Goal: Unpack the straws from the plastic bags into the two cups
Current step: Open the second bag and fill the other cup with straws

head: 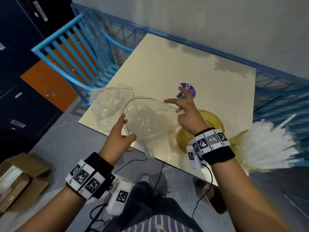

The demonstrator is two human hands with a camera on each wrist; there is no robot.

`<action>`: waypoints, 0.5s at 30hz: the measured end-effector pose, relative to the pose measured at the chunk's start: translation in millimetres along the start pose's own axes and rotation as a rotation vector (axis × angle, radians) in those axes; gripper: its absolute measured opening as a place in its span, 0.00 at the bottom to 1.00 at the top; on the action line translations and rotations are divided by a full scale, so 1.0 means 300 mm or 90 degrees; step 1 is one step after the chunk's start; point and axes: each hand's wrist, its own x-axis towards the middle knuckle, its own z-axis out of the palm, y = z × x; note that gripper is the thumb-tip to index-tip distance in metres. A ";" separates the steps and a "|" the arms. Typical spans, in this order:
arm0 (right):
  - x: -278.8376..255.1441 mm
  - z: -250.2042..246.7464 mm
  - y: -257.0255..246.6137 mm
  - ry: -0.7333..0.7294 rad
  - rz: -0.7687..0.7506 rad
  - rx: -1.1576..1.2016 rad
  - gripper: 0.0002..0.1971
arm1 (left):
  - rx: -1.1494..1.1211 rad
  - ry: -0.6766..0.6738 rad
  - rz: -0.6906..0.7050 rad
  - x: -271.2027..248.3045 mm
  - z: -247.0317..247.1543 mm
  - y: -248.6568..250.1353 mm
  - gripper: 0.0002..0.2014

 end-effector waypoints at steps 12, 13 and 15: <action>0.007 0.036 -0.017 -0.254 0.229 -0.058 0.43 | 0.170 -0.097 0.069 0.121 -0.075 -0.015 0.54; 0.002 0.054 -0.016 -0.265 0.252 -0.014 0.47 | 0.172 -0.113 0.068 0.132 -0.069 -0.017 0.56; -0.012 0.089 -0.026 -0.229 0.246 0.133 0.51 | 0.159 -0.145 0.065 0.147 -0.058 -0.010 0.59</action>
